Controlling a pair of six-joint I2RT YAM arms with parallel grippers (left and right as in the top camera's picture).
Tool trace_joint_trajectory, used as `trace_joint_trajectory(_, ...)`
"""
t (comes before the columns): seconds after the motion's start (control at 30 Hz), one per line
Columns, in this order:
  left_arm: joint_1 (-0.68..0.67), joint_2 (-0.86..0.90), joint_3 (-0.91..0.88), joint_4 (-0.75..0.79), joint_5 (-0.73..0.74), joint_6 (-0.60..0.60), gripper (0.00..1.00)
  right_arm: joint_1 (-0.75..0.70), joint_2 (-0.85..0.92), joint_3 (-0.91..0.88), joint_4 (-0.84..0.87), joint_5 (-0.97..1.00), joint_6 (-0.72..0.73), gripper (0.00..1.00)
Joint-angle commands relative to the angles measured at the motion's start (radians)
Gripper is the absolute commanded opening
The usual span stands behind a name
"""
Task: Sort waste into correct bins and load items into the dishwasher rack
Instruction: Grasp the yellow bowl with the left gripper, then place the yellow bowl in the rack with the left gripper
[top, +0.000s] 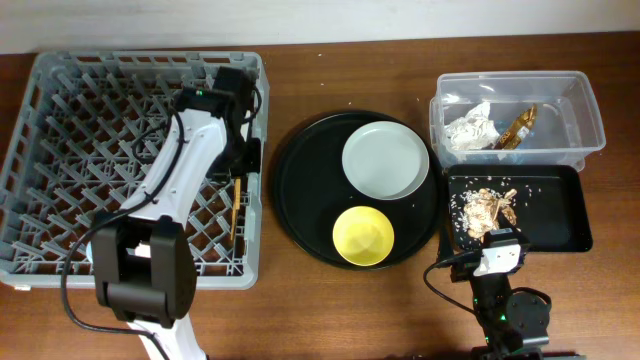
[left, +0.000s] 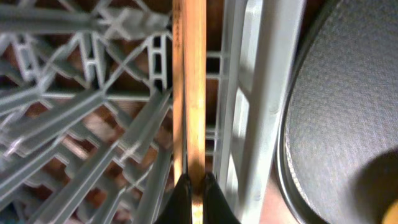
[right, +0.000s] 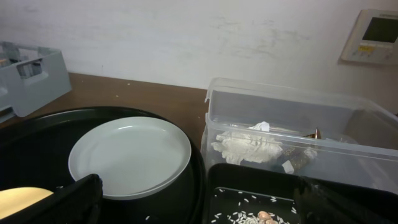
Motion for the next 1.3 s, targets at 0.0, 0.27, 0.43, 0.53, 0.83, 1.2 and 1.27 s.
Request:
trace_joint_trajectory(0.0,0.001,-0.010,-0.036,0.012,0.053,0.010,0.34,-0.005,-0.006,-0.007,-0.001,-0.005,-0.006,0.99)
trace_joint_trajectory(0.27,-0.177,-0.094,0.218,-0.146,0.111,0.013,0.58,-0.005,-0.006,-0.007,-0.001,-0.005,-0.006,0.98)
trace_joint_trajectory(0.43,-0.344,-0.090,-0.110,0.108,0.381,0.088,0.58,-0.005,-0.006,-0.007,-0.001,-0.005,-0.006,0.98)
trace_joint_trajectory(0.53,-0.381,-0.089,-0.306,0.298,0.401,0.087,0.57,-0.005,-0.006,-0.007,-0.001,-0.005,-0.006,0.99)
trace_joint_trajectory(0.83,-0.371,-0.043,-0.264,0.320,0.377,0.066,0.00,-0.005,-0.006,-0.007,-0.001,-0.005,-0.006,0.99)
trace_joint_trajectory(1.2,-0.062,-0.240,0.214,-0.365,-0.752,-0.303,0.00,-0.005,-0.006,-0.007,-0.001,-0.005,-0.006,0.98)
trace_joint_trajectory(1.27,-0.038,-0.238,0.096,-0.340,-0.843,-0.437,0.00,-0.005,-0.006,-0.007,-0.001,-0.005,-0.006,0.98)
